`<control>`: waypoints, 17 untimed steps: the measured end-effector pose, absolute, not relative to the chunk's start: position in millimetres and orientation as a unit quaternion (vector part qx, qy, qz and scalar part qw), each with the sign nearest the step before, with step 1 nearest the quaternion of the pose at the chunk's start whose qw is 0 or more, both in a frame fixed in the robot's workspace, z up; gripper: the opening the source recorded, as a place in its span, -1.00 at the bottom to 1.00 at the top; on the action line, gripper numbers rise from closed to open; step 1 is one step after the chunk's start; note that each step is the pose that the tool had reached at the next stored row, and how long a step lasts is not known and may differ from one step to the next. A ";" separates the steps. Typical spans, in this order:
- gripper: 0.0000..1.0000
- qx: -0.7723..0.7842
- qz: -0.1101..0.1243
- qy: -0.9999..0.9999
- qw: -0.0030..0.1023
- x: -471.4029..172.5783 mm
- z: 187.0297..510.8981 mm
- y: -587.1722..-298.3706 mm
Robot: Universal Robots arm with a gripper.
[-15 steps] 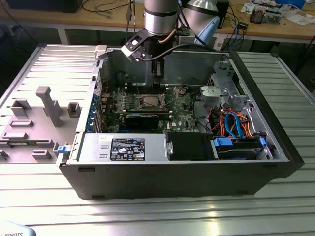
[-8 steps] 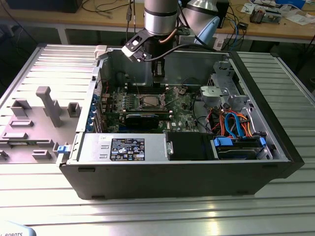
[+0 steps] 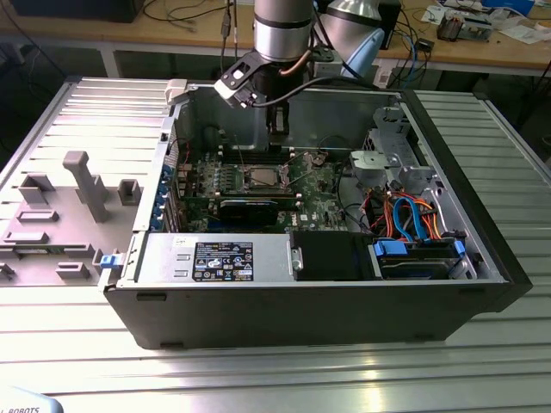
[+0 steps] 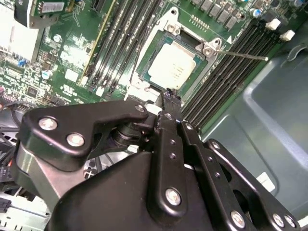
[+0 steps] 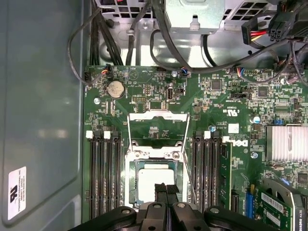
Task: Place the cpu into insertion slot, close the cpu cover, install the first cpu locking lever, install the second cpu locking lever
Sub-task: 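Close the cpu cover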
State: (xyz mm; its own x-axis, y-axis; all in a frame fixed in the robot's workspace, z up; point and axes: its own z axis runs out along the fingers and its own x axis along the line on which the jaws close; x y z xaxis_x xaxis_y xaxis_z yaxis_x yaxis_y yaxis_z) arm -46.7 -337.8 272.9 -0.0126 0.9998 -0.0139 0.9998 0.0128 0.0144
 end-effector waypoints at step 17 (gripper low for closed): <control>-0.79 0.703 -0.005 0.712 0.007 -43.6 272.2 -337.5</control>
State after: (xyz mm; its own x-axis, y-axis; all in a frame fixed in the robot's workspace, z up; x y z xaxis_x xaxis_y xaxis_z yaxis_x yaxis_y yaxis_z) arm -43.6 -337.5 272.2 -0.0126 0.9998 -0.0166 0.9999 0.0127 0.0030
